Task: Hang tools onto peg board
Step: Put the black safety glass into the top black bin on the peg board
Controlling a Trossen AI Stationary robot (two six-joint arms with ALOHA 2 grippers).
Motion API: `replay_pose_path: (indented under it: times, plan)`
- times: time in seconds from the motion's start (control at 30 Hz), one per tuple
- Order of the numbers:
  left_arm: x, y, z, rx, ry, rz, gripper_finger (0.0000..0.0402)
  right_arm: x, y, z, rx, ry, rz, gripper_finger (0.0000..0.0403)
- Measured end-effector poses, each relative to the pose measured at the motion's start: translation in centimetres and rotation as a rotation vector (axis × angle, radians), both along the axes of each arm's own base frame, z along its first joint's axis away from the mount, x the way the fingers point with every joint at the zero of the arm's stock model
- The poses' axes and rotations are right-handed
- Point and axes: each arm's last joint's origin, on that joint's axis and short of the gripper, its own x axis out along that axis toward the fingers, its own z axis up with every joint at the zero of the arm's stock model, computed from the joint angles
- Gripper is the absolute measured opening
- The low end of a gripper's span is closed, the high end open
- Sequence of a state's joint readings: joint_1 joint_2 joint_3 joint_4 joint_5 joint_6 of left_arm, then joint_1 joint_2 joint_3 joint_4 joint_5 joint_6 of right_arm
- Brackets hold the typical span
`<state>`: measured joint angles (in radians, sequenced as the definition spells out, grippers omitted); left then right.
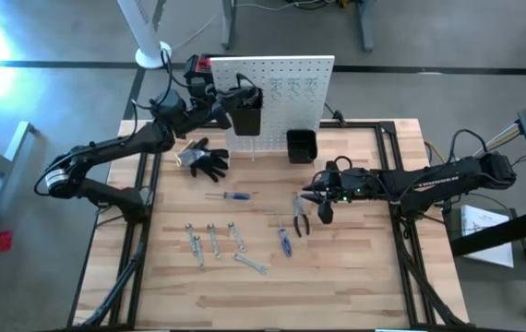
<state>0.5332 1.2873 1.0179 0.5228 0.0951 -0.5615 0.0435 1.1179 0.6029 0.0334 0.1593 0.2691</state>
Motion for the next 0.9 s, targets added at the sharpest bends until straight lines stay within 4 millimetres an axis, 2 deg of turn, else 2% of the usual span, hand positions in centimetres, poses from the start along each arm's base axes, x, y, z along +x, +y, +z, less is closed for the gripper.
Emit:
replay_pose_path:
  times: [0.33, 0.5, 0.7, 0.9]
  plan:
    - [-0.37, 0.50, 0.24, -0.023, -0.040, 0.069, 0.0041, 0.00, 0.01, 0.01, 0.000, -0.001, 0.000, 0.0103]
    - [-0.51, 0.56, 0.58, 0.011, -0.063, 0.082, 0.0043, 0.00, 0.01, 0.01, 0.000, -0.001, 0.000, 0.0103]
    - [-0.43, 0.70, 0.31, 0.136, 0.032, 0.156, 0.0044, 0.00, 0.01, 0.02, 0.000, -0.001, 0.001, 0.0103]
    - [-0.38, 0.72, 0.21, 0.175, 0.061, 0.165, 0.0044, 0.00, 0.00, 0.02, 0.000, -0.001, 0.001, 0.0103]
